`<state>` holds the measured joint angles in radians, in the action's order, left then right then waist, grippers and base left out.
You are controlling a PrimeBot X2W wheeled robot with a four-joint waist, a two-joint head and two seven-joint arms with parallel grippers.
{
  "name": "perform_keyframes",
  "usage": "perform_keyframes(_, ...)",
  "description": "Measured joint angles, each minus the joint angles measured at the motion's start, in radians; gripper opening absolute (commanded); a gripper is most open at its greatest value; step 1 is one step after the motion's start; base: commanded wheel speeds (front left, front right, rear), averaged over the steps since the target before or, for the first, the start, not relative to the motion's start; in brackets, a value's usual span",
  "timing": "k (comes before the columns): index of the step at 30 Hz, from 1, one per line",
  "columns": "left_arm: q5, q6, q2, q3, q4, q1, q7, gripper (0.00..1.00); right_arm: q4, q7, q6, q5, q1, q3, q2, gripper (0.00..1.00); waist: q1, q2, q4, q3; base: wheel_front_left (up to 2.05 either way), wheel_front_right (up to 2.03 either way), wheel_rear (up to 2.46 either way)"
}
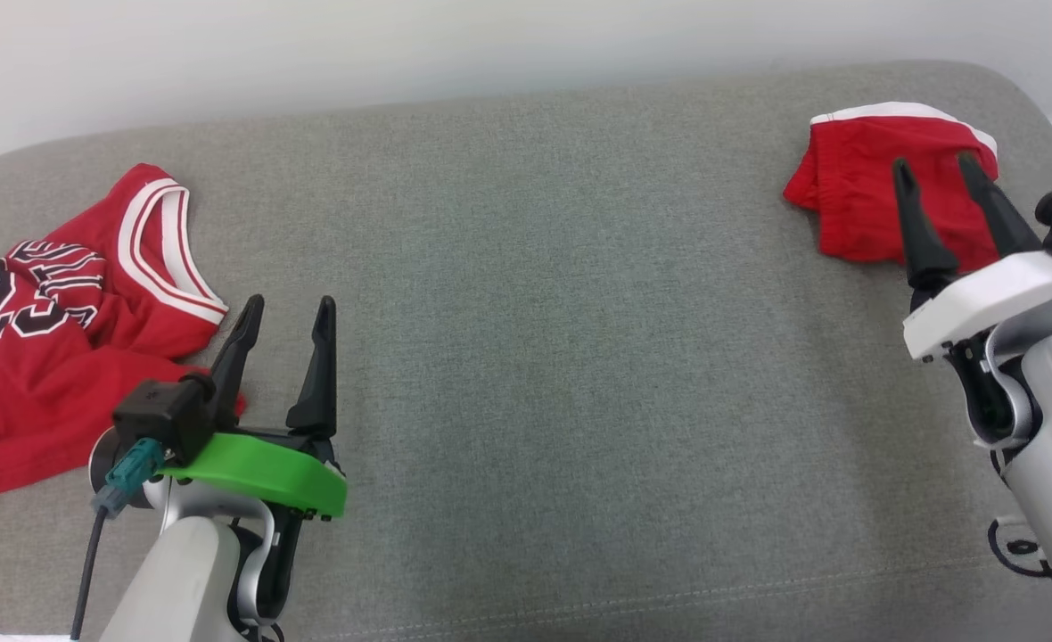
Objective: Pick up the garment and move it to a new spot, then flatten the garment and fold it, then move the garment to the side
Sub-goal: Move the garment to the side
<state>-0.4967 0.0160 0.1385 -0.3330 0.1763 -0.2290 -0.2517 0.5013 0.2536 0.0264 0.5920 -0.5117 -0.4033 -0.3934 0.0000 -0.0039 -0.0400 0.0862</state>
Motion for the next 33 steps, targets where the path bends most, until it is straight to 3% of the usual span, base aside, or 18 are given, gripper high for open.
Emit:
perform_keyframes(16, 0.019, -0.028, -0.030, 0.095, -0.052, 0.072, 0.000, 1.00, -0.274, 0.000, -0.081, -0.107, 0.309, 0.085, 0.118, 1.00, 0.0000, 0.0000, 0.021, -0.009, 0.00, 0.00, 0.00)
perform_keyframes(24, 0.044, -0.034, -0.031, 0.103, -0.056, 0.114, 0.000, 1.00, -0.404, 0.000, -0.090, -0.184, 0.369, 0.120, 0.136, 1.00, 0.0000, 0.0000, 0.020, -0.023, 0.00, 0.00, 0.00)
perform_keyframes(33, 0.072, -0.025, -0.032, 0.106, -0.061, 0.117, 0.000, 1.00, -0.466, 0.001, -0.091, -0.224, 0.431, 0.156, 0.148, 1.00, 0.0000, 0.0000, 0.021, -0.016, 0.00, 0.00, 0.00)
